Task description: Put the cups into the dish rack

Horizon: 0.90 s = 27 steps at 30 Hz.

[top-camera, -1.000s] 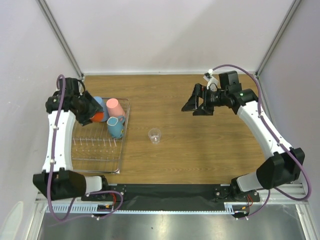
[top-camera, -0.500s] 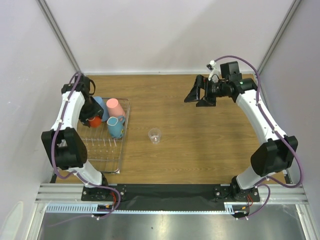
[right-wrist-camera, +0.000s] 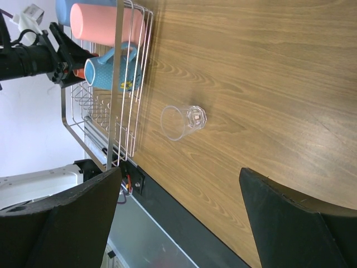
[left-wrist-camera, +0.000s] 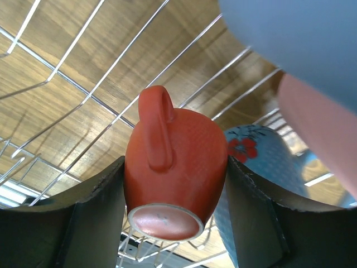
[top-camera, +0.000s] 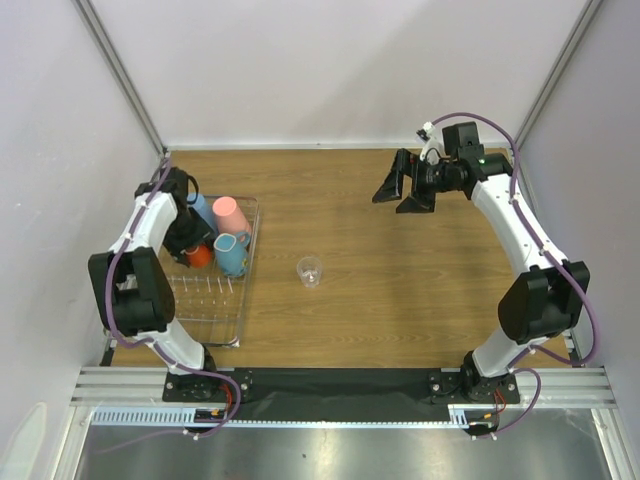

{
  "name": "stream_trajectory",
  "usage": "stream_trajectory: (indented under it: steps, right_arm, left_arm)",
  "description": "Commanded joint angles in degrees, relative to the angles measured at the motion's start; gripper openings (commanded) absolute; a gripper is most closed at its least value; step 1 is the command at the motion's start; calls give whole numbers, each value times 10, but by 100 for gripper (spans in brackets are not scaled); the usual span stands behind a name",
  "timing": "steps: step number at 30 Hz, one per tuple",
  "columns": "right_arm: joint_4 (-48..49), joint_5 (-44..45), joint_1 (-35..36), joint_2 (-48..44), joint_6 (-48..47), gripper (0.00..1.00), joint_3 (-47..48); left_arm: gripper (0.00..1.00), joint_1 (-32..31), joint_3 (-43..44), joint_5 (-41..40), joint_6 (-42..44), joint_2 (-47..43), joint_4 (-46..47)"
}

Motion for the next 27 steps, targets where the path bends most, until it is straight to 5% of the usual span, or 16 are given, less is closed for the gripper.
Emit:
stream_trajectory:
  steps: [1,27]
  right_arm:
    - [1,-5,-2,9,-1,93,26]
    - [-8,-2,-15,-5,-6,93,12]
  left_arm:
    - [0,-1,-21,-4,-2,-2,37]
    - [2,-3,7,-48,17,73,42]
